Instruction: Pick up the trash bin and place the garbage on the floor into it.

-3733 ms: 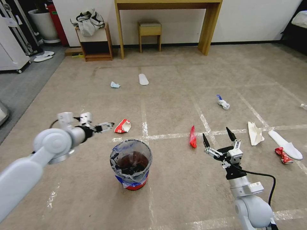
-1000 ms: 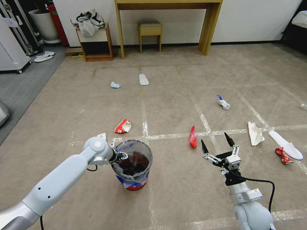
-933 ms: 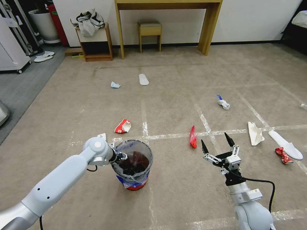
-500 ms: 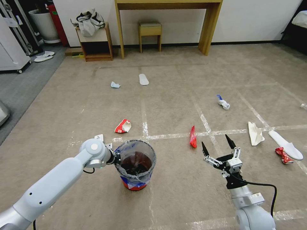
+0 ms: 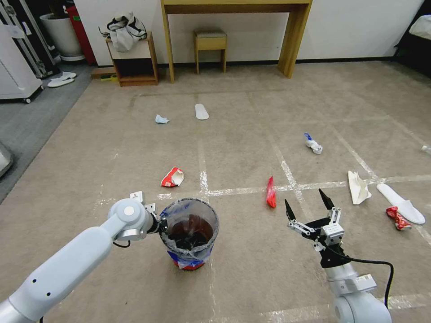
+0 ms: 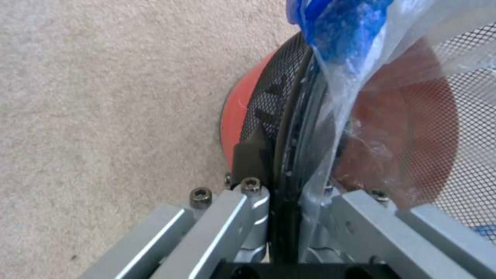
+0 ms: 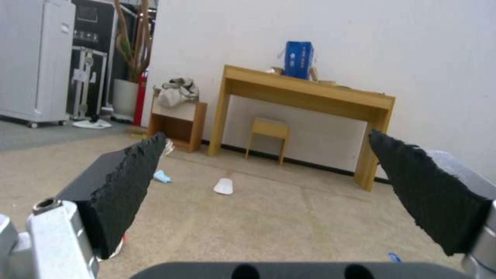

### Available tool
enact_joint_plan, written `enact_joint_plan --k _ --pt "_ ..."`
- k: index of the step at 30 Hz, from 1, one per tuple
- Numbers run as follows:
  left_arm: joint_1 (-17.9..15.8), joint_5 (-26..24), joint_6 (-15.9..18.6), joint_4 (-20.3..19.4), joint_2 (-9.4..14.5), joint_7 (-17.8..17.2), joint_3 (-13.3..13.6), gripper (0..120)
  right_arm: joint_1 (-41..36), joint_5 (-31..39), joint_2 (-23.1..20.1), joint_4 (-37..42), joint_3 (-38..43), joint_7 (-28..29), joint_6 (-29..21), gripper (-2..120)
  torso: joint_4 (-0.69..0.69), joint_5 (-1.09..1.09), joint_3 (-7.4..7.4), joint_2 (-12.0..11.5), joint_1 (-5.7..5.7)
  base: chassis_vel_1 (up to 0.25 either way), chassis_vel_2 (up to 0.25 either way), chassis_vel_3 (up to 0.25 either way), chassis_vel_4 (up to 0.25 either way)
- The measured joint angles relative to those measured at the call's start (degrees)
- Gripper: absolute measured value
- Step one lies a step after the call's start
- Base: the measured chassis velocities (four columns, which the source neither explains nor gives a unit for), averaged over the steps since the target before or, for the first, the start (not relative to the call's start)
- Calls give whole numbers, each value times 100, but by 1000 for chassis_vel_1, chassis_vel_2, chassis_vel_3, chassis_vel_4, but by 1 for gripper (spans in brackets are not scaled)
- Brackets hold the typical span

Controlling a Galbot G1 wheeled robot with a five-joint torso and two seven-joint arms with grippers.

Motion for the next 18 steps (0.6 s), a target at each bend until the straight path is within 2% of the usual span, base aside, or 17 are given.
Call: enact_joint_plan --k 2,4,6,7,8,10,11,13,14,16,17,18 --pt "51 64 -48 -29 16 23 -55 1 11 1 3 -6 -5 0 0 100 0 0 0 0 0 0 0 0 0" --pt "139 100 -129 -146 52 24 -260 1 31 8 6 -6 -16 0 -10 100 1 0 0 0 0 0 0 0 0" --pt "168 76 -153 -219 76 17 -351 1 38 11 7 -5 -17 1 -16 100 1 0 0 0 0 0 0 0 0" --pt "229 -6 -178 -369 142 -20 -528 1 53 13 8 -5 -17 1 -26 100 0 0 0 0 0 0 0 0 0" --pt "229 -6 -178 -369 142 -20 -528 1 53 13 8 -5 -17 1 -26 100 0 0 0 0 0 0 0 0 0" --pt "373 -157 -239 -685 292 -115 -823 1 83 41 13 -5 -9 7 -41 100 0 0 0 0 0 0 0 0 0" --pt "373 -157 -239 -685 292 -115 -823 1 83 41 13 -5 -9 7 -41 100 0 0 0 0 0 0 0 0 0" --pt "641 -357 -296 -1125 515 -199 -1202 1 127 64 15 -34 10 32 -64 100 0 1 -1 0 0 0 0 0 0" --pt "641 -357 -296 -1125 515 -199 -1202 1 127 64 15 -34 10 32 -64 100 0 1 -1 0 0 0 0 0 0" --pt "932 -467 -395 -1513 740 -314 -1531 1 150 71 18 -76 22 49 -70 100 1 0 -1 0 0 0 0 0 0" --pt "932 -467 -395 -1513 740 -314 -1531 1 150 71 18 -76 22 49 -70 100 1 0 -1 0 0 0 0 0 0" --pt "1048 -482 -443 -1643 814 -342 -1666 1 151 74 25 -81 23 52 -76 100 1 1 -1 0 0 0 0 0 0"
